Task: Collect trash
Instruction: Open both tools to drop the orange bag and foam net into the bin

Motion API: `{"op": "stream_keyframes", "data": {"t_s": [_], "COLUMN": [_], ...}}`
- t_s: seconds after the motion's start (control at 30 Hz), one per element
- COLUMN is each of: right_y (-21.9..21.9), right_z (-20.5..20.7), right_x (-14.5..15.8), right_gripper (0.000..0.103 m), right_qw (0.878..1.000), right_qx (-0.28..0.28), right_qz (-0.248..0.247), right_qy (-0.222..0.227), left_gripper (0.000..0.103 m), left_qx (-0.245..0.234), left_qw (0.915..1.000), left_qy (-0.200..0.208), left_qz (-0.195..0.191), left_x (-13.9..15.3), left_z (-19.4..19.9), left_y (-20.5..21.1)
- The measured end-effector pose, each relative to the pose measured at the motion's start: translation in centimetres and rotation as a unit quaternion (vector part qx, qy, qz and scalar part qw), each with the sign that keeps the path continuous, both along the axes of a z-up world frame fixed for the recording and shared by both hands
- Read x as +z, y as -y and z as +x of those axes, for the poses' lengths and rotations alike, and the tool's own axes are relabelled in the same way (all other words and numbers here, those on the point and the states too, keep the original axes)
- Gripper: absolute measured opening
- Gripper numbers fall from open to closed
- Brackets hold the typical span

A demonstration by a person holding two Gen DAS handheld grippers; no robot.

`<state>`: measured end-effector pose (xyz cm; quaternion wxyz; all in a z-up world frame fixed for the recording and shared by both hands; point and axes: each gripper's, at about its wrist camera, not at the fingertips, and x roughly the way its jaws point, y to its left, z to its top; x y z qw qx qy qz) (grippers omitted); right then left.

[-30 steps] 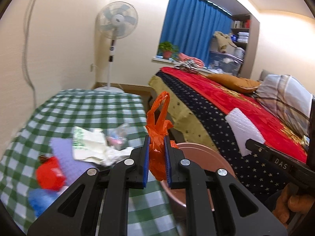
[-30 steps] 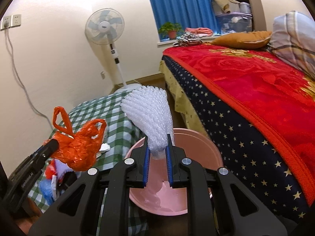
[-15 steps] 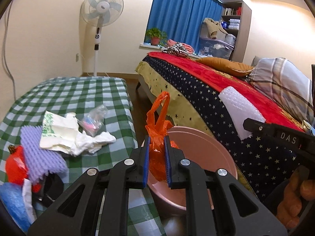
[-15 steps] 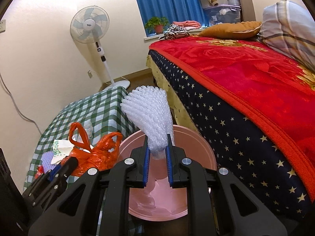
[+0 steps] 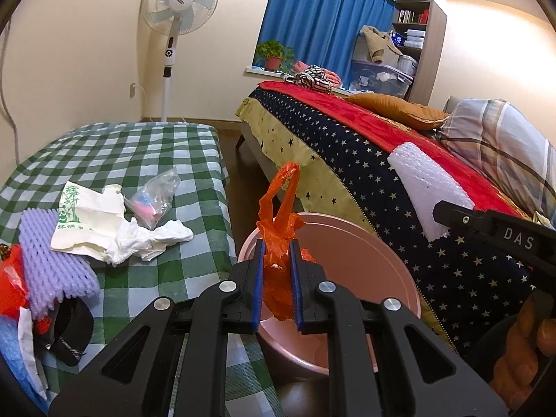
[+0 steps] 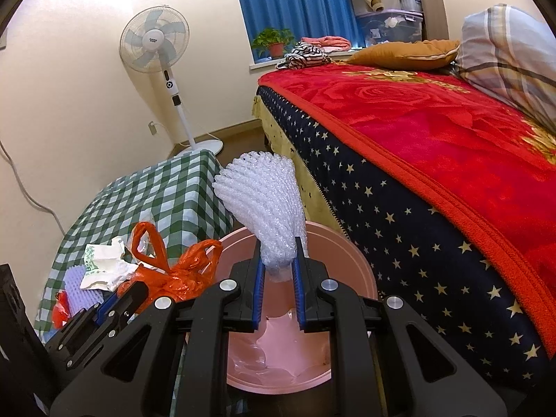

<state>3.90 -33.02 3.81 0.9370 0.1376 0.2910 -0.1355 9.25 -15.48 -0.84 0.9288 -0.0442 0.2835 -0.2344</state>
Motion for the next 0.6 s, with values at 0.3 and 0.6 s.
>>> {"op": "stream_keyframes", "data": {"t_s": [0.3, 0.6], "right_y": [-0.4, -1.5], "right_z": [-0.2, -0.6], "right_x": [0.1, 0.3], "right_gripper": [0.054, 0.053], "right_qw": [1.000, 1.000], "right_qx": [-0.004, 0.013], "right_qz": [-0.009, -0.016], "right_qy": [0.001, 0.012], "left_gripper": [0.033, 0.033], "left_qx": [0.004, 0.036], "left_qw": [1.0000, 0.9993], "left_qy": [-0.001, 0.009], "left_qz": [0.000, -0.007], "left_x": [0.2, 1.2], "left_z": [0.0, -1.2], "left_y": [-0.3, -2.9]}}
